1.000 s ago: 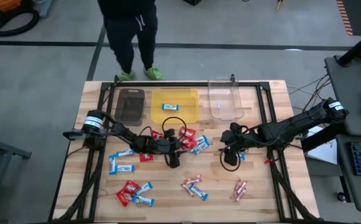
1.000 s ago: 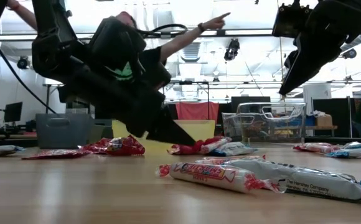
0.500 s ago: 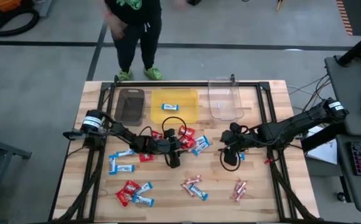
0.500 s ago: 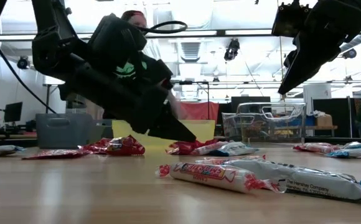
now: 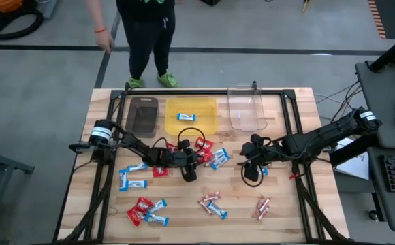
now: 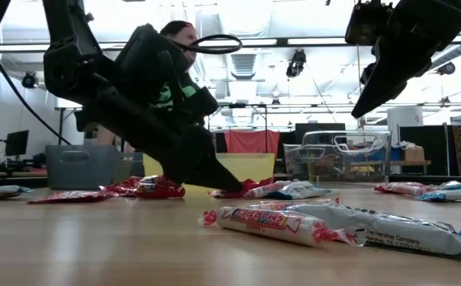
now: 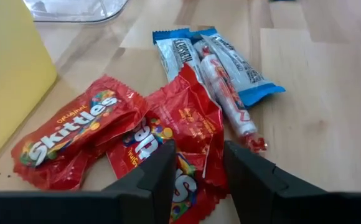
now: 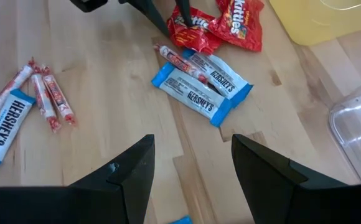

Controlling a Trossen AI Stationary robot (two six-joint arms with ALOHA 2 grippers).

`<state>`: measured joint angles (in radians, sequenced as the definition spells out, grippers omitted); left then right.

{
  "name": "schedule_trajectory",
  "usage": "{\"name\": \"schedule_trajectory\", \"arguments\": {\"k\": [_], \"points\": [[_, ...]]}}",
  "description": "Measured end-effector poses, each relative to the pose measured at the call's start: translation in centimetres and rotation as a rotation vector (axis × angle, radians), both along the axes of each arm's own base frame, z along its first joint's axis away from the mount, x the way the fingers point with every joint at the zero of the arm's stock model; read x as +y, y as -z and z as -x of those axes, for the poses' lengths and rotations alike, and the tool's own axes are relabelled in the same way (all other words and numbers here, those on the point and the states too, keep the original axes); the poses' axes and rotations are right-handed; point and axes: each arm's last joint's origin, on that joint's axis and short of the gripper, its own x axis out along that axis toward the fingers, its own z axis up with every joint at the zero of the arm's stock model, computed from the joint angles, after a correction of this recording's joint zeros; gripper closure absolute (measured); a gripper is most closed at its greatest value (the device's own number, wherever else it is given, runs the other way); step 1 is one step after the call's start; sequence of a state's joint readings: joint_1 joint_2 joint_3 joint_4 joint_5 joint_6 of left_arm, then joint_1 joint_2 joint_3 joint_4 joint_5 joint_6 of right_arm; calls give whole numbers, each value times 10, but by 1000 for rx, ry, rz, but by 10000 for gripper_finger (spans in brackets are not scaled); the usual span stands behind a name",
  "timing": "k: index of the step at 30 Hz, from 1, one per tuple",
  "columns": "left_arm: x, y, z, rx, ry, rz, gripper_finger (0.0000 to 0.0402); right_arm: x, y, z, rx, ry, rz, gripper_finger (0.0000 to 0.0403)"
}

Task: Sort candy
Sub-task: Put the red candy into the black bin

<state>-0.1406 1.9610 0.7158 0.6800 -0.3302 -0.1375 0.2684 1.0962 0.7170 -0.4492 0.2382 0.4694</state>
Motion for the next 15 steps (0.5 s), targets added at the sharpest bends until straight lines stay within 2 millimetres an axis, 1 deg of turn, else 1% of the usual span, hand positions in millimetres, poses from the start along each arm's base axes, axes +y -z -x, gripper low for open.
{"name": "schedule_trajectory", "arguments": {"k": [5, 8, 12, 14, 15], "points": [[0, 1, 1, 5, -6, 6, 299, 0, -1, -1, -19, -1, -4, 200], [0, 2, 2, 14, -8, 6, 327, 0, -1, -1, -19, -2, -4, 200], [0, 2, 2, 23, -18, 16, 379, 0, -1, -1, -19, -2, -4, 200], [0, 2, 2, 23, -18, 17, 393, 0, -1, -1, -19, -2, -4, 200], [0, 2, 2, 21, -17, 18, 394, 0, -1, -1, -19, -2, -4, 200]]}}
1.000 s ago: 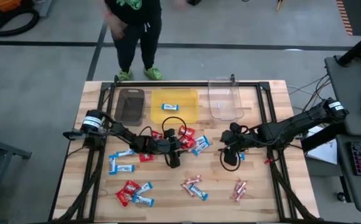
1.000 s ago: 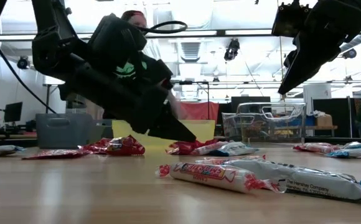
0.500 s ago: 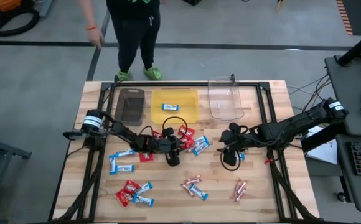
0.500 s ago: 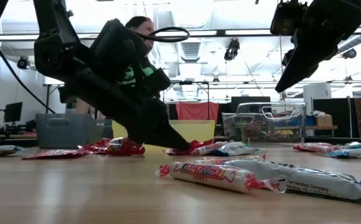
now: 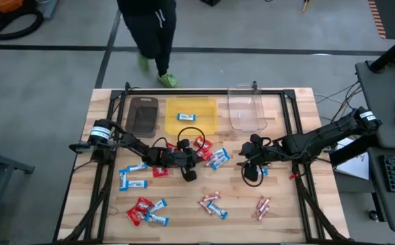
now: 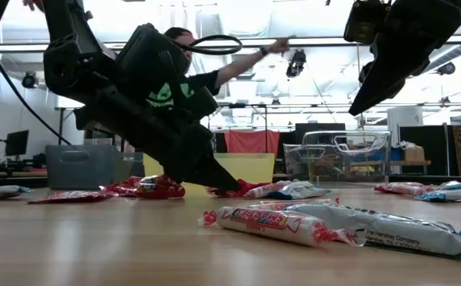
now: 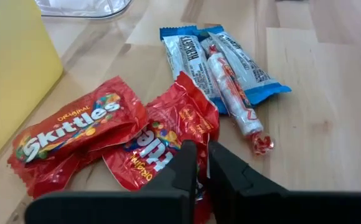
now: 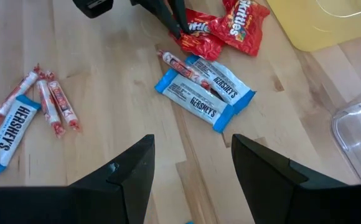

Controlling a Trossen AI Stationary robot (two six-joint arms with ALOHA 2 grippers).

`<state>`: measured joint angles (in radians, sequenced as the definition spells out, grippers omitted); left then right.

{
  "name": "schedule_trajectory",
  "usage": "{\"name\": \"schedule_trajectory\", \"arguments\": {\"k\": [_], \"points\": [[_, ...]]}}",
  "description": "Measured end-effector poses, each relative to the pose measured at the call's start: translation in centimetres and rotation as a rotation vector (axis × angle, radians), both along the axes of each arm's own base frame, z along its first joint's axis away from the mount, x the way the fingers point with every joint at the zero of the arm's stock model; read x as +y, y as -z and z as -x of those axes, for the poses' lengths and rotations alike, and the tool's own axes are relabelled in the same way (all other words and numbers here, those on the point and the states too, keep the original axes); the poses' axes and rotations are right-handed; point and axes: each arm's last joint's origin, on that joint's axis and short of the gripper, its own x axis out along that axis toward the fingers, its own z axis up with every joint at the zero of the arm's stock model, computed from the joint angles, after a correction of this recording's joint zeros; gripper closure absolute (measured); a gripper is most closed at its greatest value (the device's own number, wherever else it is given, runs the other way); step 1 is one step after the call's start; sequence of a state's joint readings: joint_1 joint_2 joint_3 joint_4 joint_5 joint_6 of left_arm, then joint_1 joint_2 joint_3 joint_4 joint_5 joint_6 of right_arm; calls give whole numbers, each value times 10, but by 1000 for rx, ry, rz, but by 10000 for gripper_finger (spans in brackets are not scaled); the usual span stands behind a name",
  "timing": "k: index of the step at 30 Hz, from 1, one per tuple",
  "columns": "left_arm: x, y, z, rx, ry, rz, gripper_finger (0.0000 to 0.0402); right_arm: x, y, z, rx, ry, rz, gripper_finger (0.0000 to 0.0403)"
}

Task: Sort candy
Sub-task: Put the red candy into the black bin

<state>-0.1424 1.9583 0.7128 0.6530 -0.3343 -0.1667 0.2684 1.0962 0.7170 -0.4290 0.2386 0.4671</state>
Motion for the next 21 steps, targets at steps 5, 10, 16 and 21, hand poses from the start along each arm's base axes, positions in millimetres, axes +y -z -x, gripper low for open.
{"name": "schedule_trajectory", "arguments": {"k": [5, 10, 16, 21], "points": [[-2, -3, 0, -15, 35, 22, 399, 0, 0, 0, 0, 0, 0, 200], [-4, -10, 1, -18, 87, 46, 401, 0, 0, 0, 0, -6, 5, 200], [-4, -30, 2, -80, 94, 49, 401, 0, 0, 0, 0, -6, 5, 200], [-4, -52, 5, -138, 100, 57, 401, 0, 0, 0, 0, -6, 5, 200]]}}
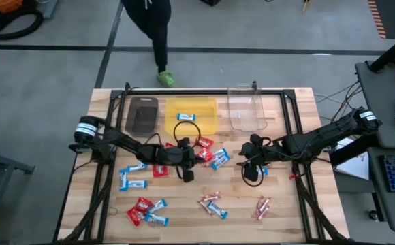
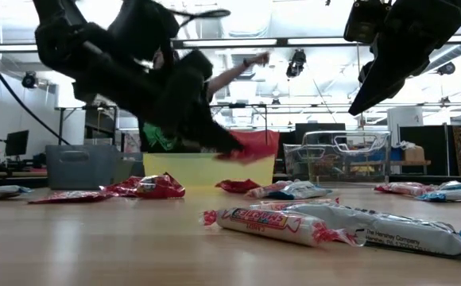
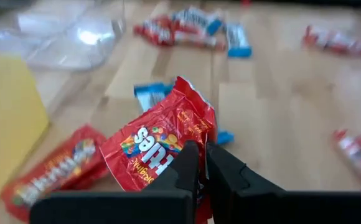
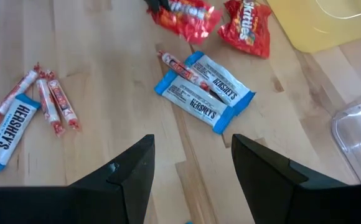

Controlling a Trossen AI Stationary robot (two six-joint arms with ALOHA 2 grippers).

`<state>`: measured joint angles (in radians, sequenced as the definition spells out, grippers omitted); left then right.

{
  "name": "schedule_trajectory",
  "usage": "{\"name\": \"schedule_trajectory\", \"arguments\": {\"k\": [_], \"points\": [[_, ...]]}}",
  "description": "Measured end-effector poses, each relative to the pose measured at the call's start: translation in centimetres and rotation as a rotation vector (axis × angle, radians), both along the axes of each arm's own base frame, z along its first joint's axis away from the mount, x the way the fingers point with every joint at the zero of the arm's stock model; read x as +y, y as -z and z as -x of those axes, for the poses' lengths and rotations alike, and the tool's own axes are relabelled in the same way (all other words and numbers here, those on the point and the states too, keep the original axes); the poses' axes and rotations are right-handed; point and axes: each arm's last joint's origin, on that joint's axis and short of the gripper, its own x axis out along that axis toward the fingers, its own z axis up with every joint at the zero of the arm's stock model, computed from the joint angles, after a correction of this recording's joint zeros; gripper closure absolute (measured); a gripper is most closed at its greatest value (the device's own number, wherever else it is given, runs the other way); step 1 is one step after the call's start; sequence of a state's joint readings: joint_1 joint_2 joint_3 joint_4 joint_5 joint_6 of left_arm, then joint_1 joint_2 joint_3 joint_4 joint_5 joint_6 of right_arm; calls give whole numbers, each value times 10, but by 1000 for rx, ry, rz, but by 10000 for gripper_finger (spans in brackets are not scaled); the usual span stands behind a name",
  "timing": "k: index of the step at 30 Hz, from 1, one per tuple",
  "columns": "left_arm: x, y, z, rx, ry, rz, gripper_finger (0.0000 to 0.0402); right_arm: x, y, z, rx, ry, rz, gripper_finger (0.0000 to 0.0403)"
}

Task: Sort candy
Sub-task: Put the red candy into the black bin

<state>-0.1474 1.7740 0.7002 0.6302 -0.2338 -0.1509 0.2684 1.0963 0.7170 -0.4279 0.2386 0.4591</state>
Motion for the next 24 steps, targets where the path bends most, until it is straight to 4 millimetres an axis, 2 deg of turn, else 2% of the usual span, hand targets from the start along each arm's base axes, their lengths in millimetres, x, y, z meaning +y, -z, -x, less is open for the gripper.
{"name": "schedule_trajectory", "arguments": {"k": [6, 11, 17, 21, 24], "points": [[2, -44, 14, -64, 15, 51, 401, 0, 0, 0, -1, 0, 0, 200], [11, -77, 47, 30, -78, 49, 401, 0, 0, 0, -5, 0, 0, 200], [38, -102, 100, 187, -341, -47, 401, -1, -2, -2, -28, 17, 32, 200], [66, -109, 134, 283, -575, -71, 401, -2, -2, -2, -35, 39, 60, 200], [86, -110, 151, 331, -738, -73, 401, -2, -2, -2, -38, 43, 57, 200]]}}
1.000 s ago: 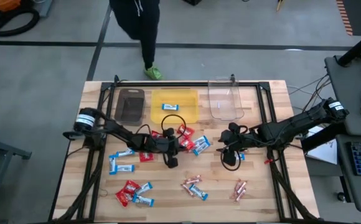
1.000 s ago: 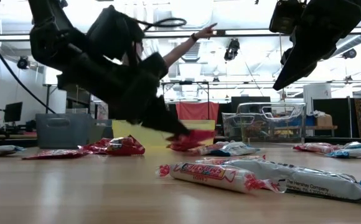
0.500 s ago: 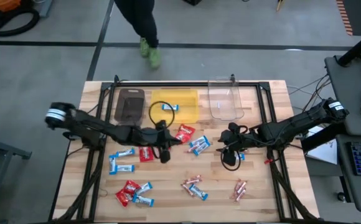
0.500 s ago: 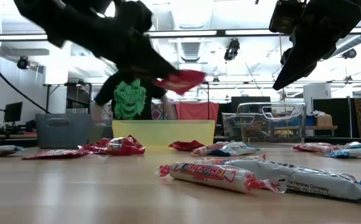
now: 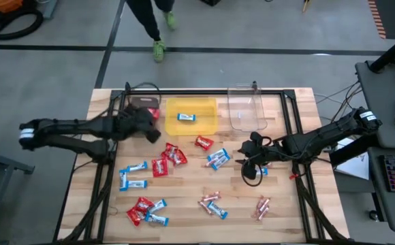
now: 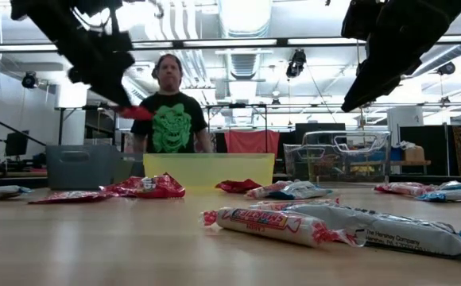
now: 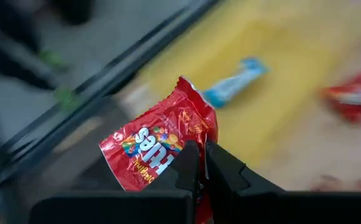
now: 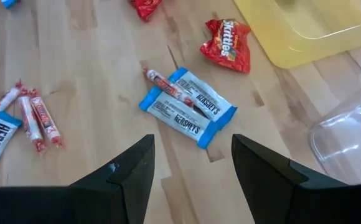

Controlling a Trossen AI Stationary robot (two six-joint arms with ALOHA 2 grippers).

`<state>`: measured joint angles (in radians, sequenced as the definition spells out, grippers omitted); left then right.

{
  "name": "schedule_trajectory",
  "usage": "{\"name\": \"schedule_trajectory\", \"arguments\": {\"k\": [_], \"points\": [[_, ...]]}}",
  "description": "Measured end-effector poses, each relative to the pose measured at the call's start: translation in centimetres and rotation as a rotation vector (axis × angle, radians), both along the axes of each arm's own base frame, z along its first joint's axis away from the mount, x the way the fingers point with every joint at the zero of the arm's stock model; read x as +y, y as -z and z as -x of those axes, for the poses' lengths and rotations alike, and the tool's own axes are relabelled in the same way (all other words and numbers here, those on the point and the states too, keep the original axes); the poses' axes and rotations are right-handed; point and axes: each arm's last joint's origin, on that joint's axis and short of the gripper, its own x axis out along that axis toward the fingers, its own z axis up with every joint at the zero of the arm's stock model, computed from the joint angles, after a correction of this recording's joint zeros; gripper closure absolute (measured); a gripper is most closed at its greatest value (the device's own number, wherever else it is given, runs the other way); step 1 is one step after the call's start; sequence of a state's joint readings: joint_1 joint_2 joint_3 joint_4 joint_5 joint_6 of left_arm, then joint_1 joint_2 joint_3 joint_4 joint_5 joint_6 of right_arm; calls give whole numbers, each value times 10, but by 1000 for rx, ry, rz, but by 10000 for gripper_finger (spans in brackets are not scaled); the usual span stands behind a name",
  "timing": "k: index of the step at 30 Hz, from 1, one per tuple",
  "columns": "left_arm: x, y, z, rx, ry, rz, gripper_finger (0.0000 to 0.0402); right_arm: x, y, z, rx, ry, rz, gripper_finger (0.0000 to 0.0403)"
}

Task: Sort candy
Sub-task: Put the red candy into the black bin

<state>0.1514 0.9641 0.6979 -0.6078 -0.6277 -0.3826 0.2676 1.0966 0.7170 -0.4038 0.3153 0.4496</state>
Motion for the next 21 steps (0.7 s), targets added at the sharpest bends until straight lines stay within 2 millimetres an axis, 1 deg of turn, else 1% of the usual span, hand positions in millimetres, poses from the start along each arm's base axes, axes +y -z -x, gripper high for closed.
{"name": "schedule_trajectory", "arguments": {"k": [5, 9, 13, 18, 21], "points": [[33, 6, 17, 82, -209, 26, 401, 0, 0, 0, -2, 5, -5, 200], [51, 13, 21, 139, -273, 62, 401, 0, 0, 0, -3, 6, -6, 200], [57, 18, 21, 180, -276, 77, 390, 0, 0, 0, -3, 8, -8, 200], [59, 22, 18, 205, -273, 84, 372, 0, 0, 0, -3, 8, -8, 200], [59, 23, 18, 221, -261, 84, 353, 0, 0, 0, -3, 8, -8, 200]]}}
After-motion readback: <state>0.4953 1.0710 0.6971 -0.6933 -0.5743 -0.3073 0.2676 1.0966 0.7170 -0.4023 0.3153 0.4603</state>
